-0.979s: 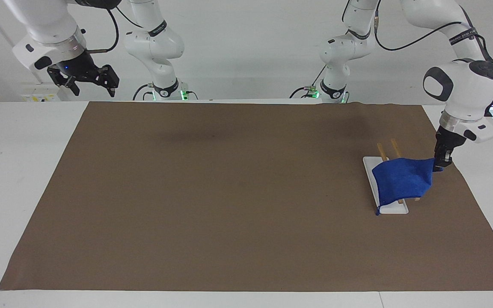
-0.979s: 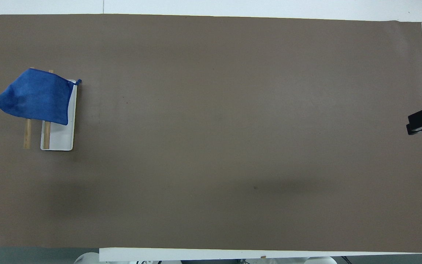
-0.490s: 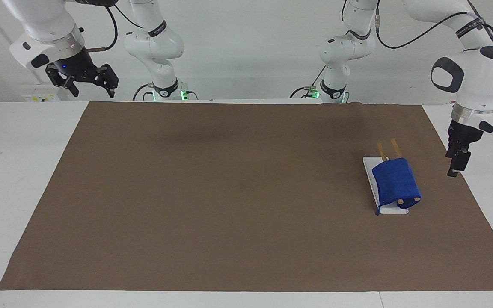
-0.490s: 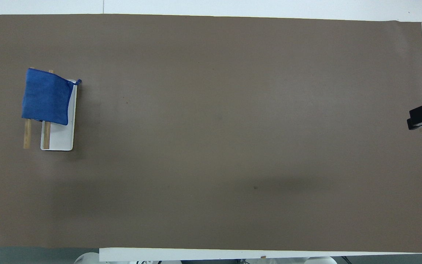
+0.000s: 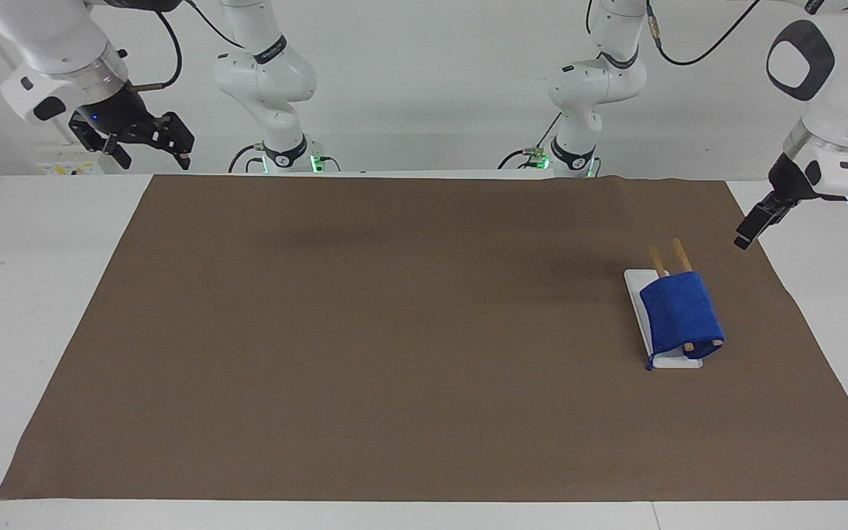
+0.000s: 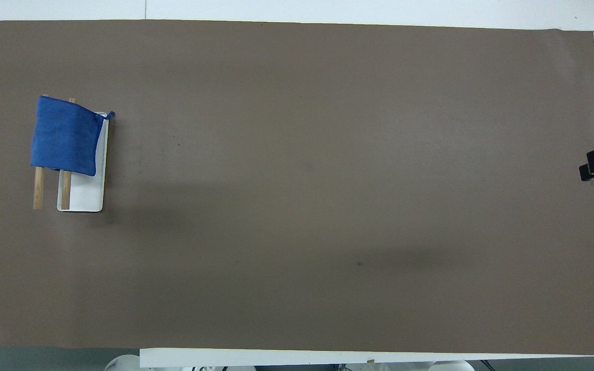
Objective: Right arm passes towel to left arm to hang
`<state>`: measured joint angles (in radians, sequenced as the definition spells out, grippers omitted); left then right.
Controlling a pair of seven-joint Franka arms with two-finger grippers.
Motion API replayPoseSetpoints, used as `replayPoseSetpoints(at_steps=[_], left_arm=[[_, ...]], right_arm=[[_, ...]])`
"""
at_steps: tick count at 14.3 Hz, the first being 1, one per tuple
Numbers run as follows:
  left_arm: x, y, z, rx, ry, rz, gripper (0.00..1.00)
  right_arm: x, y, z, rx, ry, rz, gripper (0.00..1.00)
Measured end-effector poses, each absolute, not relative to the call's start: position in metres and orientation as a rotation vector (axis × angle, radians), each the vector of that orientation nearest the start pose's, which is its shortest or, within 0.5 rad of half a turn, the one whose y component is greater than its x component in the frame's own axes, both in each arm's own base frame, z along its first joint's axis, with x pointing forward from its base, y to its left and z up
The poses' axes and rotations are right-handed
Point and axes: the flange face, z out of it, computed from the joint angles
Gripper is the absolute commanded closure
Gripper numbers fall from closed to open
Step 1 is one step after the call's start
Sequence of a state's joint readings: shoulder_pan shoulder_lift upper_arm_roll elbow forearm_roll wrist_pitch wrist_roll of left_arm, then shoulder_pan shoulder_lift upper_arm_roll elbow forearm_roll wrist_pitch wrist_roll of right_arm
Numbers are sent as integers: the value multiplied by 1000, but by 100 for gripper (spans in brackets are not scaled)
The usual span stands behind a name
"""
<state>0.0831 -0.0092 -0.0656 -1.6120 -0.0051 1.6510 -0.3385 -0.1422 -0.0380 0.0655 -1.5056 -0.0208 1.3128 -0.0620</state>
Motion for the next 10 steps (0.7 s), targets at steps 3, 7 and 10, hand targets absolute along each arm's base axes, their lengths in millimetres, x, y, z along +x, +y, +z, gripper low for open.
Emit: replayPoseSetpoints(at_steps=[3, 7, 10], left_arm=[[554, -17, 627, -3143, -353, -27, 0], [545, -27, 638, -3132, -60, 104, 0], [548, -23, 635, -3109, 92, 127, 0]], right_arm=[[513, -38, 654, -3144, 21, 247, 0], [513, -39, 654, -3144, 21, 247, 0], [513, -39, 654, -3144, 21, 251, 0]])
